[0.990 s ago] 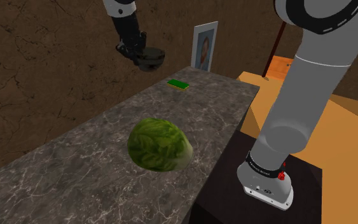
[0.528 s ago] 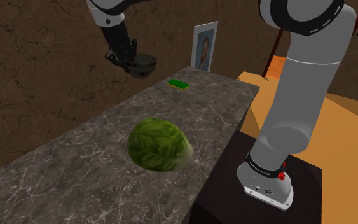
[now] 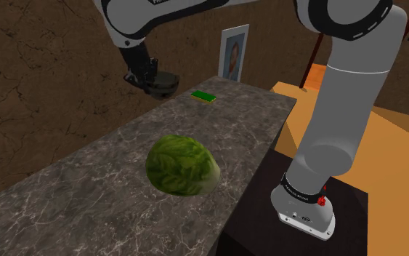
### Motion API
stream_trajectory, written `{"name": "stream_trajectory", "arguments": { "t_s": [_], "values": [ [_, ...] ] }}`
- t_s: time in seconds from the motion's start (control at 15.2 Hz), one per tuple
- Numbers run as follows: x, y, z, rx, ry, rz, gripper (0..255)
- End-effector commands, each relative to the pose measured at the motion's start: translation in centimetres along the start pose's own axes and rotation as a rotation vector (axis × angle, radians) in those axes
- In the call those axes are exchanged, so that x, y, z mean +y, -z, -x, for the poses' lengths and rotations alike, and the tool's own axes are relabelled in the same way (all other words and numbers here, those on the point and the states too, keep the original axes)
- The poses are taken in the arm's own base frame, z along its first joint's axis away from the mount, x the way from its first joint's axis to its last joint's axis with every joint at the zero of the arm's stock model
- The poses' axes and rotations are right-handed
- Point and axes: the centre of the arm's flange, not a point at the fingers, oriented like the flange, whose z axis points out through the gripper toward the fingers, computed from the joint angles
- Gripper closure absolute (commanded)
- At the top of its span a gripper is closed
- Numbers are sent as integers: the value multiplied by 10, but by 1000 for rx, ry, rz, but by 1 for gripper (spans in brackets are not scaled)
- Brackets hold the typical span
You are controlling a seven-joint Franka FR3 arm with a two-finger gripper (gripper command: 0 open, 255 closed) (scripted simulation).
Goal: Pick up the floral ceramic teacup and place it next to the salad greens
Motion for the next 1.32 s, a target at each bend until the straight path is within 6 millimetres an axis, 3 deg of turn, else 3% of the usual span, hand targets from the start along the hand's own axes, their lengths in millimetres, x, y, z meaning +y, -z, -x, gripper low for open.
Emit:
{"name": "stream_trajectory", "arguments": {
  "t_s": [0.0,1.25],
  "values": [
    [-3,-10,1,1,0,0,255],
    [-29,-107,2,1,0,0,255]
  ]
}}
